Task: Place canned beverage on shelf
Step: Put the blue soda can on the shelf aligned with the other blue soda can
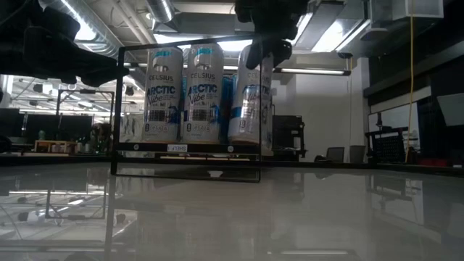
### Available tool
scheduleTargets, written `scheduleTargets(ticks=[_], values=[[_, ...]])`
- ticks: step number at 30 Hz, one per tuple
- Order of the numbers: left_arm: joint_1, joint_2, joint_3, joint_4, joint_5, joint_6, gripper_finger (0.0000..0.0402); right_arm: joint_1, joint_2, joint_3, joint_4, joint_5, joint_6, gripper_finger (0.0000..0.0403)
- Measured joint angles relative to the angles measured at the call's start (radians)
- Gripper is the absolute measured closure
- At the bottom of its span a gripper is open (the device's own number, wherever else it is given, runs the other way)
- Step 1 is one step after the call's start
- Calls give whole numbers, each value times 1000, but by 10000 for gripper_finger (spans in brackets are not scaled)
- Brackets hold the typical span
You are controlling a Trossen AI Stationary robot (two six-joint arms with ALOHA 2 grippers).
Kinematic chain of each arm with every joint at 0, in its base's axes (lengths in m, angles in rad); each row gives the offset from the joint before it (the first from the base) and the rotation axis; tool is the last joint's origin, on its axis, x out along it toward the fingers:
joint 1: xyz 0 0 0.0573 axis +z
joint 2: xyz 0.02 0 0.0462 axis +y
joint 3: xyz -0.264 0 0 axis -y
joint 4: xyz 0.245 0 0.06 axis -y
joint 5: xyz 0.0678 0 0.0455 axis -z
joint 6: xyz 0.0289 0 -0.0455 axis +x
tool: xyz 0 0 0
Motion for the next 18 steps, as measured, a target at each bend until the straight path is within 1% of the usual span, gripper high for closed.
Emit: scheduleTargets(ticks=[18], values=[[0, 0, 0, 3, 0, 0, 100, -1, 16, 19, -7, -42, -1, 129]])
